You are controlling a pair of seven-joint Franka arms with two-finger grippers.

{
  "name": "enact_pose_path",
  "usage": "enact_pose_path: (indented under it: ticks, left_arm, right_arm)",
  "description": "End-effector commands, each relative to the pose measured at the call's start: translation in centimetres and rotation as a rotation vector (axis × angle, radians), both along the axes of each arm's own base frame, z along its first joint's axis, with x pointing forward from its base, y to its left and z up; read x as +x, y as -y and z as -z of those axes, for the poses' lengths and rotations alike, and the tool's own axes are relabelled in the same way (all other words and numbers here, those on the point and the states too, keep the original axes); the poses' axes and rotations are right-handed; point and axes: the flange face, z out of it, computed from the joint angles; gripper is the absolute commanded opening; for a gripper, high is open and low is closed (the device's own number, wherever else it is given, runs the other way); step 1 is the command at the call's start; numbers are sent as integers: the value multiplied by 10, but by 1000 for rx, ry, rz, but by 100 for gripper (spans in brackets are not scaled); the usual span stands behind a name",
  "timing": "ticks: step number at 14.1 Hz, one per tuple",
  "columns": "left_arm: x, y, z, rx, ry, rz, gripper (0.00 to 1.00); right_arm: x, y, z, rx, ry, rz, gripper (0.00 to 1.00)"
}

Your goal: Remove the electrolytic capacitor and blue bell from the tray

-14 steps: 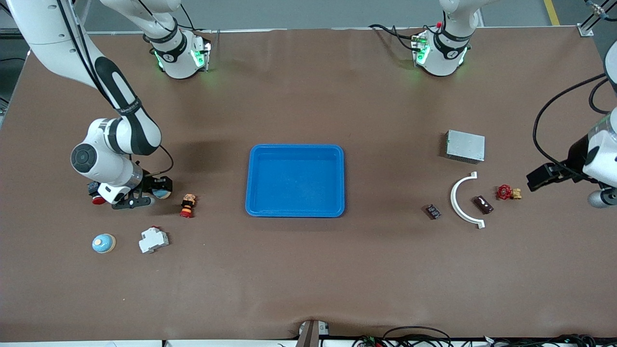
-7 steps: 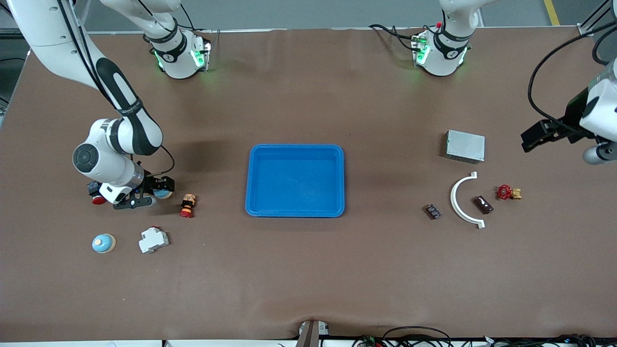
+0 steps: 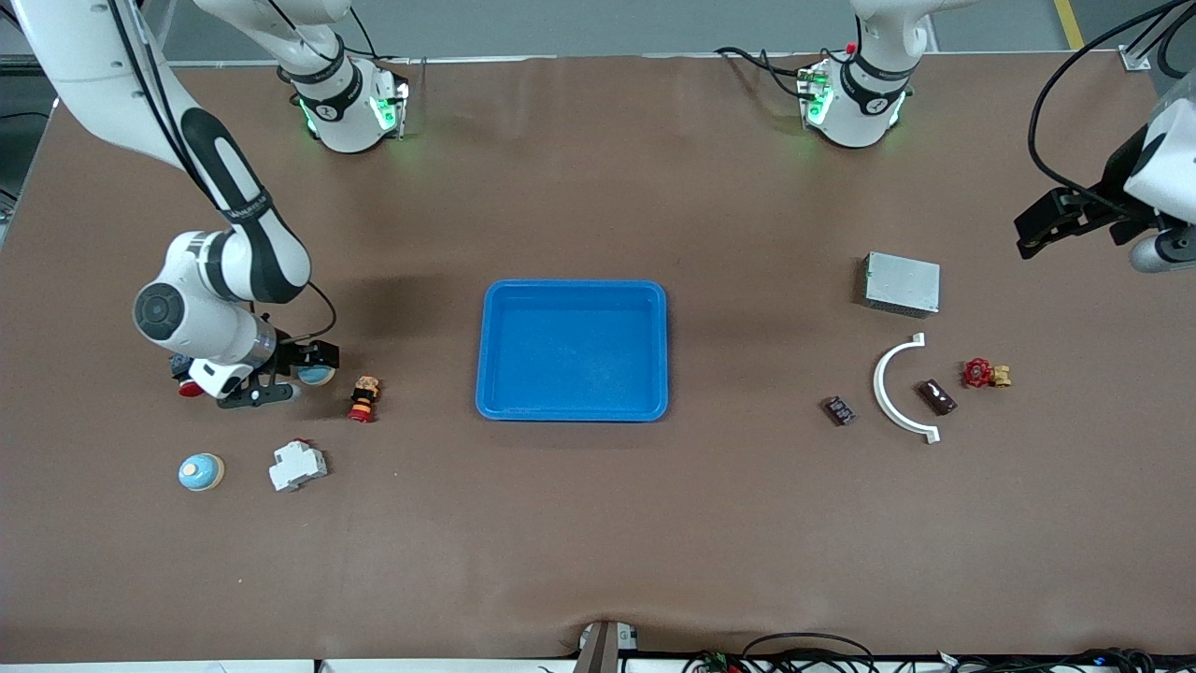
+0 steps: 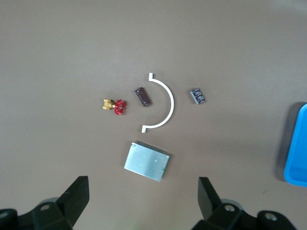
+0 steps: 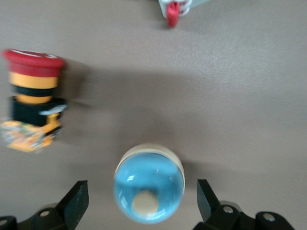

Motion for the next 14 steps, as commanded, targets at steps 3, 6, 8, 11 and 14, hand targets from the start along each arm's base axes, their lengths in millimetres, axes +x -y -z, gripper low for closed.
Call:
enact_pose_path:
  ticks: [3,6,8,11,14]
  left_arm:
    - [-9,-20,-9,-47,-3,70,100]
    - [-9,-16,-11,-51,1,80,100]
    - [-12,-13,-14,-51,8,74,100]
    - [-11,-12,-13,-51,4,89,100]
    - [-10,-5,-10,-53,-2,101,100]
  right_arm:
    - [32,-16,-126,7,-45,38,100]
    - [28,-15,-188,-3,48,45,100]
    - [28,-11,-226,-9,102,51,100]
    - [33,-9,-283,-14,66,131,100]
    - [37,-9,-332,-18,98,176,100]
